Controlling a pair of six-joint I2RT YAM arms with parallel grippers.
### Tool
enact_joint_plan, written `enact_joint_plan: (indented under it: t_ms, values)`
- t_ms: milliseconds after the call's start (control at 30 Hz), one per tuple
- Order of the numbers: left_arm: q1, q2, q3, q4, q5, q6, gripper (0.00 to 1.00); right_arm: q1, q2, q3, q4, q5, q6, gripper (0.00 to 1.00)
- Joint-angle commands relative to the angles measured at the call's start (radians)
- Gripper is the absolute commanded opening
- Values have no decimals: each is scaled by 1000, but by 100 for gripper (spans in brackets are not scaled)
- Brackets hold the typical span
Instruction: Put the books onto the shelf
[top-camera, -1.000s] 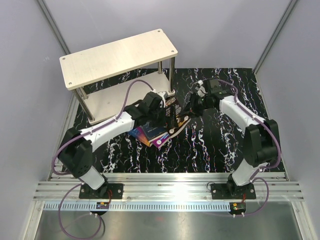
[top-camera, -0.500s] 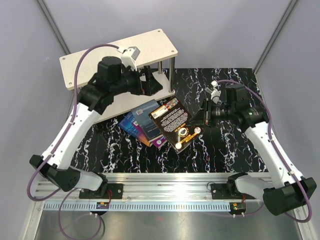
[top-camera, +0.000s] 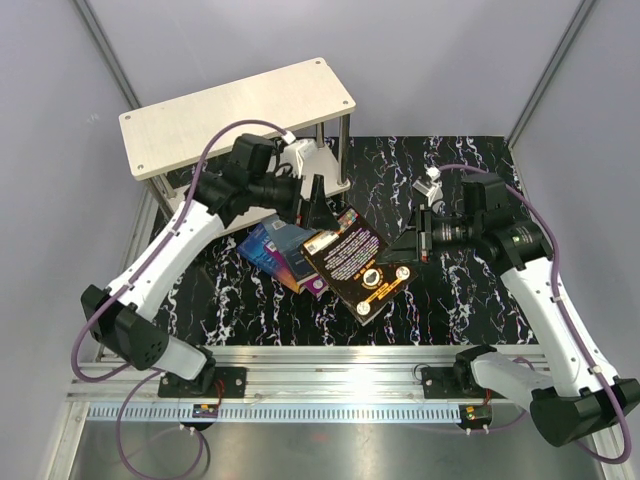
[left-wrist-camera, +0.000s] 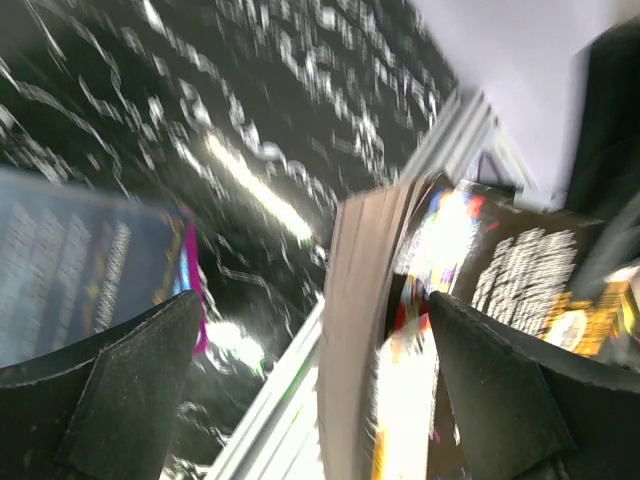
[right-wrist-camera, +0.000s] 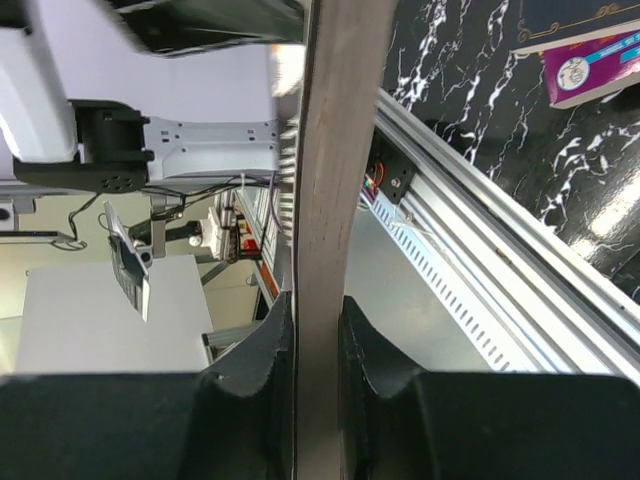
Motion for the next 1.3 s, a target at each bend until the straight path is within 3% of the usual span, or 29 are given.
enact_joint_plan:
  t_ms: [0, 167, 367, 433, 467, 500, 667, 700, 800, 833, 867, 900, 1000, 1100, 1267]
  values:
    - [-6, -69, -83, 26, 93, -18, 99, 3, -22, 85, 51, -81, 20, 0]
    - [-6, -115, -152, 126, 162, -87, 86, 4, -27, 61, 67, -73, 27, 0]
    - [-3, -137, -217, 346, 334, -280, 89, 4, -39, 26, 62, -43, 7, 0]
    - [-3, -134, -238, 449, 406, -368, 83, 4, -41, 24, 56, -36, -1, 0]
    - [-4, -131, -237, 460, 422, -380, 77, 4, -42, 25, 54, -30, -3, 0]
    - [-6, -134, -234, 453, 434, -385, 65, 4, -45, 27, 53, -24, -7, 0]
    - [-13, -123, -174, 388, 471, -365, 45, 4, -41, 38, 44, 8, -24, 0]
    - [-24, -111, -148, 282, 451, -300, 41, 4, -39, 41, 44, 11, -24, 0]
    - [-58, -62, -21, 50, 364, -158, 8, 4, -31, 45, 53, 20, -18, 0]
    - [-67, -51, 14, 10, 335, -137, 0, 4, -28, 47, 60, 23, -10, 3]
    - [-75, -42, 42, -23, 301, -123, 0, 3, -24, 56, 65, 28, -4, 10]
    - [-85, -30, 103, -75, 217, -107, 0, 4, -22, 65, 62, 37, 3, 41]
    - [-70, -10, 227, -188, -8, -101, 0, 3, -13, 133, 54, 106, 68, 100]
    - [-36, 16, 364, -201, -98, -138, 0, 3, -10, 237, 27, 204, 134, 100]
    - [23, 172, 796, -297, -310, -208, 0, 4, -22, 505, -188, 504, 97, 100]
